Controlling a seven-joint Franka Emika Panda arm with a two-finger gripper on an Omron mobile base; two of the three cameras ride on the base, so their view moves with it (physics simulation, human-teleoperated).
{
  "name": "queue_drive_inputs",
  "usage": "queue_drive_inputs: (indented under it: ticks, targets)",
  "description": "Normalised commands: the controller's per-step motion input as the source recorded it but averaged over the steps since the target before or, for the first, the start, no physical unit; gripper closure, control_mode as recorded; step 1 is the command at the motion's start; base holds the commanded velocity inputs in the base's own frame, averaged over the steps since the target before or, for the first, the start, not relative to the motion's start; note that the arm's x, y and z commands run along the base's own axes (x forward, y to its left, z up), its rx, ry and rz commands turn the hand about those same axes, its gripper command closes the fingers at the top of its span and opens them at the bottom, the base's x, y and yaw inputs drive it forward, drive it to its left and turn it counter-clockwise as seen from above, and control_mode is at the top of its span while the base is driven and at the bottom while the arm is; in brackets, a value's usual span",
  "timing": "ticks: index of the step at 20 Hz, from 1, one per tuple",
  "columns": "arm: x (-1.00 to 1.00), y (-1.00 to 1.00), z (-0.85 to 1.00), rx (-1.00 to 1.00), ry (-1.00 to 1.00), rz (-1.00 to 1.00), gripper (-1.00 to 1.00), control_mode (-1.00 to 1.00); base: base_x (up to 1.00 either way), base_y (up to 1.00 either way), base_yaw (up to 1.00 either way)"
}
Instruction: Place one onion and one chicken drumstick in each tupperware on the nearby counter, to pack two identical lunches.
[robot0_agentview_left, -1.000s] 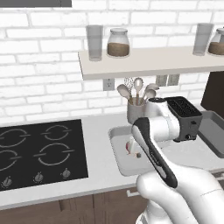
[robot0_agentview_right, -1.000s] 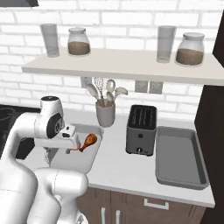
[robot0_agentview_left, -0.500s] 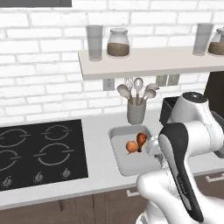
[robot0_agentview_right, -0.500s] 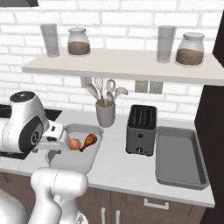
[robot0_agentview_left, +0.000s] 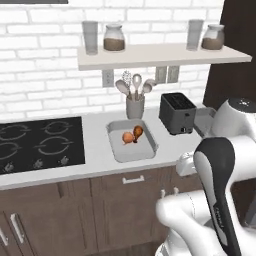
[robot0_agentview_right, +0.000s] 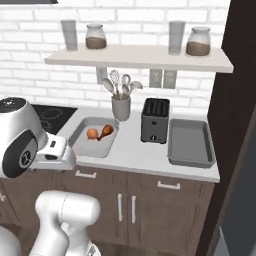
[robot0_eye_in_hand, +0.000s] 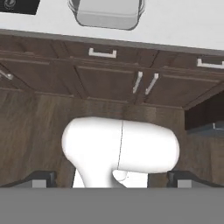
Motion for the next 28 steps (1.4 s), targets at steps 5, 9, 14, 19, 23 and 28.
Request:
queue_drive_inputs:
  ticks: [5,9,14,19,23,28]
  targets:
    - [0.00,0.00,0.00,0.00,0.00,0.00,-1.00,1.00,-1.00,-0.73,-0.08]
    - [0.00,0.00,0.00,0.00,0.00,0.00,-1.00,1.00,-0.94,-0.82,-0.14]
    - [0.00,0.00,0.00,0.00,0.00,0.00,-1.00,1.00,-0.34,-0.99,-0.24]
    - [0.00,0.00,0.00,0.00,0.00,0.00,-1.00,1.00,-0.13,-0.98,-0.42]
    - [0.00,0.00,0.00,0.00,0.00,0.00,-1.00,1.00,0.00,-1.00,-0.48]
    - [0.00,0.00,0.00,0.00,0.00,0.00,-1.00,1.00,0.05,-0.95,-0.61]
